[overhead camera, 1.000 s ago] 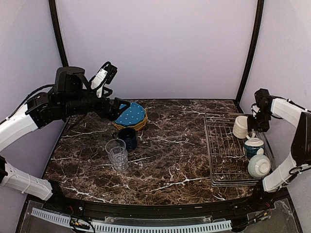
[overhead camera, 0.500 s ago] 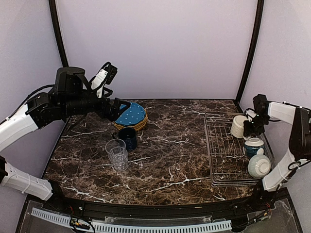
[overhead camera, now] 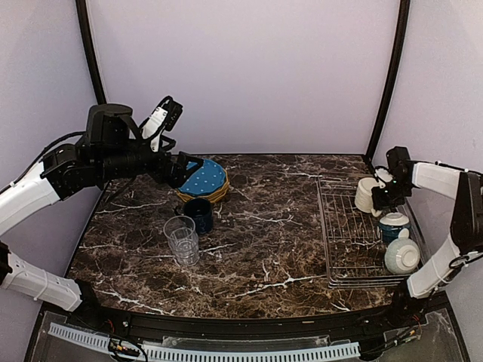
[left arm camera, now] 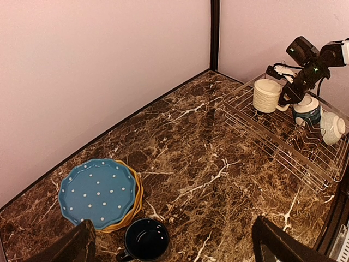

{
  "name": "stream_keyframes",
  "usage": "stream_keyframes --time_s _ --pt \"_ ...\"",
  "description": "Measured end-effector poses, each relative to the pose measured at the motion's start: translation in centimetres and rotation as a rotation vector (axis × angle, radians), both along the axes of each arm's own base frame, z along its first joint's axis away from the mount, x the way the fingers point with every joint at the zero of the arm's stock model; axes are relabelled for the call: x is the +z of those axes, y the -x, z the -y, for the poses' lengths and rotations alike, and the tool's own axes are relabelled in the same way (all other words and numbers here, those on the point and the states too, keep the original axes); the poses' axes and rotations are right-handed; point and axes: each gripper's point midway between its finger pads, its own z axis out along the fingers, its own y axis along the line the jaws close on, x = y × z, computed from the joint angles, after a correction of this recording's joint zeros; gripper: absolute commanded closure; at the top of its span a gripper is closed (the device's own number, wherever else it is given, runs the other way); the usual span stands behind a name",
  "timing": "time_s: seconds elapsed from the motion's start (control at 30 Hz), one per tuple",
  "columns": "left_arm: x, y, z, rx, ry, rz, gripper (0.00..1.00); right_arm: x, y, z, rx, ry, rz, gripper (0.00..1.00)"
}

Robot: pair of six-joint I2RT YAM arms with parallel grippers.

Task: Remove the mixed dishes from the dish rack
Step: Grab the cup from the dish rack, then pass from the right arm to the left

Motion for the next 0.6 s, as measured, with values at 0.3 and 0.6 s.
stream_keyframes --time_s 0.3,0.6 --pt "-0.4 -0.2 0.2 0.003 -0.002 -0.007 0.01 2.6 0.6 -1.7 0.0 0.019 0.109 1.0" --pt "-1.6 -0.8 0.5 0.015 -0.022 -0.026 0.01 9.0 1.4 -2.3 -0.067 -0.065 0.325 1.0"
